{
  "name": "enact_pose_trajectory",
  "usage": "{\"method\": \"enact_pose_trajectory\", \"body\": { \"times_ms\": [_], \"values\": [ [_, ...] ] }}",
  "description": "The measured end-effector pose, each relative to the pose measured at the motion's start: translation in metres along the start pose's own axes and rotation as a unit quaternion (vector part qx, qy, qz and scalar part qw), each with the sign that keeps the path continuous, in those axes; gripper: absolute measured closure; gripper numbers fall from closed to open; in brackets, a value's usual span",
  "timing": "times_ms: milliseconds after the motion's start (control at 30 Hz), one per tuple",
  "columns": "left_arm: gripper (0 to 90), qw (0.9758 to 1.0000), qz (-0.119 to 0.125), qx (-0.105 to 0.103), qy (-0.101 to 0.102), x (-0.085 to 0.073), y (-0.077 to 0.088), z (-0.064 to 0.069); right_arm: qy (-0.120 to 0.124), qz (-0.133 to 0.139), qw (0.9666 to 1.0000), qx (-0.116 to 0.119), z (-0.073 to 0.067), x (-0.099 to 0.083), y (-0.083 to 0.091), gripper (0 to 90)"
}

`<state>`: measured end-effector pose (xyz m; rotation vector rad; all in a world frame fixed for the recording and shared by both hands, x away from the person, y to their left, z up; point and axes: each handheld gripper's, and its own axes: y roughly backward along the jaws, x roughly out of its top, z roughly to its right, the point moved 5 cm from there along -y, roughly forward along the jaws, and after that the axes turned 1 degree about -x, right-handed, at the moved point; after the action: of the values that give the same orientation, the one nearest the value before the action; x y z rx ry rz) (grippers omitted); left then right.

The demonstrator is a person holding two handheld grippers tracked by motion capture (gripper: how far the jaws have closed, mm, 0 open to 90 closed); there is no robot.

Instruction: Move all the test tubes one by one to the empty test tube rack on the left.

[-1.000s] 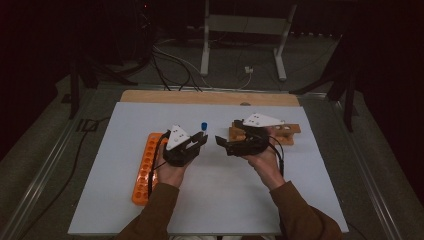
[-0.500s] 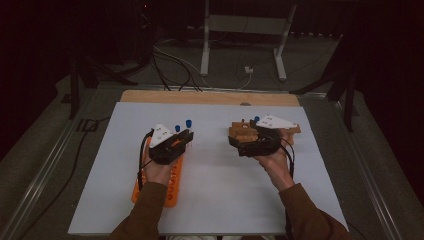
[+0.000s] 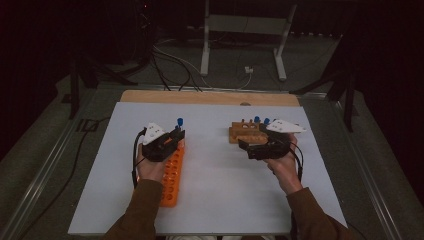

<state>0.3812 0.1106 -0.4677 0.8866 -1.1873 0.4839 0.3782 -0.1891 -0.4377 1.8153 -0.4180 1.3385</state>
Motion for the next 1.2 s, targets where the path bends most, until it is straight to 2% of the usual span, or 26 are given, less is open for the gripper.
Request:
{"method": "enact_pose_trajectory", "body": {
  "times_ms": [300,533,767,1067,1200],
  "values": [
    [78.3,0.9996,-0.024,0.011,-0.004,-0.009,-0.010,-0.009,-0.005,0.003,1.0000,0.001,0.004,-0.004,0.002,0.1],
    [78.4,0.9986,-0.040,0.026,-0.020,-0.013,-0.018,-0.012,-0.004,0.005,1.0000,0.004,0.004,-0.004,0.003,0.1],
    [78.5,0.9975,-0.052,0.038,-0.028,-0.016,-0.021,-0.017,-0.002,0.006,1.0000,0.005,0.003,-0.004,0.004,0.1],
    [78.4,0.9937,-0.105,0.037,0.001,-0.028,-0.018,-0.022,-0.002,0.008,1.0000,0.006,0.004,-0.004,0.006,0.1],
    [78.4,0.9913,-0.126,0.038,-0.001,-0.030,-0.020,-0.021,-0.002,0.008,0.9999,0.007,0.004,-0.004,0.006,0.1]
  ]
}}
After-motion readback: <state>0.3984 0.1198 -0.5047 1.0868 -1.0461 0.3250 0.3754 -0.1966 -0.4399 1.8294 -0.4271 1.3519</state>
